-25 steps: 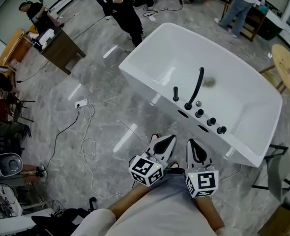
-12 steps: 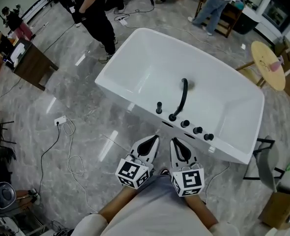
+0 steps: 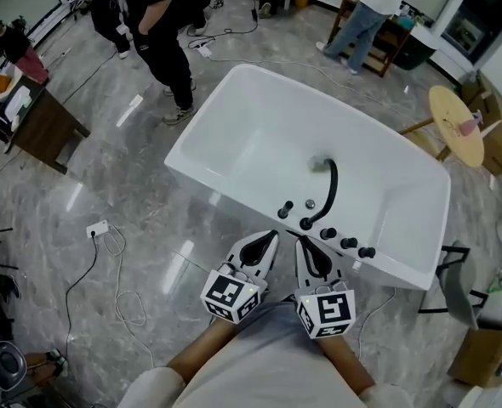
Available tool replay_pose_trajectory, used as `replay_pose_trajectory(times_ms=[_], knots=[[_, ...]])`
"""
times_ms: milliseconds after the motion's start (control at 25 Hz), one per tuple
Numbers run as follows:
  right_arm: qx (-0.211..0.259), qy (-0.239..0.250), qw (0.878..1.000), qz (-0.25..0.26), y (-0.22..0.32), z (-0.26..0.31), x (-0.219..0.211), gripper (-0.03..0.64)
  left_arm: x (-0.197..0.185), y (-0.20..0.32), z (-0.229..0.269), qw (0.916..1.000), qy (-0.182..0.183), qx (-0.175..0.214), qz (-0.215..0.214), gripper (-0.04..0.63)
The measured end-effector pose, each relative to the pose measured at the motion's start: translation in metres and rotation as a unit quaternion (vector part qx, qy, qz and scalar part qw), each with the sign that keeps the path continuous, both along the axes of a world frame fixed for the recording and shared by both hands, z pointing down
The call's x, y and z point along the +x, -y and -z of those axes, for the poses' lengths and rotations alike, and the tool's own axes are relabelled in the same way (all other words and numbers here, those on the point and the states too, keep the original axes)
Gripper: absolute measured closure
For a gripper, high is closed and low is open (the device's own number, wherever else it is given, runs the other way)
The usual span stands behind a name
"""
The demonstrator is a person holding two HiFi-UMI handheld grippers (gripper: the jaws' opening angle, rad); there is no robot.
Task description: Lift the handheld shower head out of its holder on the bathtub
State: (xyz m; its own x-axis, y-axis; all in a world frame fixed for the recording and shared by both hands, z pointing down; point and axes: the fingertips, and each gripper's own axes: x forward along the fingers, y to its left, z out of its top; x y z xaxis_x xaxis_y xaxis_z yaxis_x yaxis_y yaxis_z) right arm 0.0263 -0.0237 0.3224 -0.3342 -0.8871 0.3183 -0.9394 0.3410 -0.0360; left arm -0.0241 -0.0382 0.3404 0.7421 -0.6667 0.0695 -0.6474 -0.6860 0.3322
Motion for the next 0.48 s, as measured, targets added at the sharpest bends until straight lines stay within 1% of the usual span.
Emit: replay_pose_trajectory(times_ms=[120, 240, 360, 480], knots=[[0.007, -0.001, 1.0, -0.013, 0.013, 0.002, -0.008, 0.595, -0.008, 0.013, 0.001, 0.9999, -0.001, 0.011, -0.008, 0.589], [0.004, 0.003, 1.0, -0.023, 0.02, 0.0, -0.014, 0.595, -0.013, 0.021, -0.001, 0.9996, -0.006, 0.018, -0.019, 0.589], [-0.007, 0.005, 1.0, -0.03, 0.022, -0.006, -0.015, 0.595, -0.016, 0.025, -0.005, 0.9996, -0.009, 0.018, -0.019, 0.589], [-0.014, 0.003, 0.999, -0.036, 0.025, -0.013, -0.01, 0.595, -0.011, 0.033, -0.016, 0.9997, -0.009, 0.009, -0.02, 0.588]])
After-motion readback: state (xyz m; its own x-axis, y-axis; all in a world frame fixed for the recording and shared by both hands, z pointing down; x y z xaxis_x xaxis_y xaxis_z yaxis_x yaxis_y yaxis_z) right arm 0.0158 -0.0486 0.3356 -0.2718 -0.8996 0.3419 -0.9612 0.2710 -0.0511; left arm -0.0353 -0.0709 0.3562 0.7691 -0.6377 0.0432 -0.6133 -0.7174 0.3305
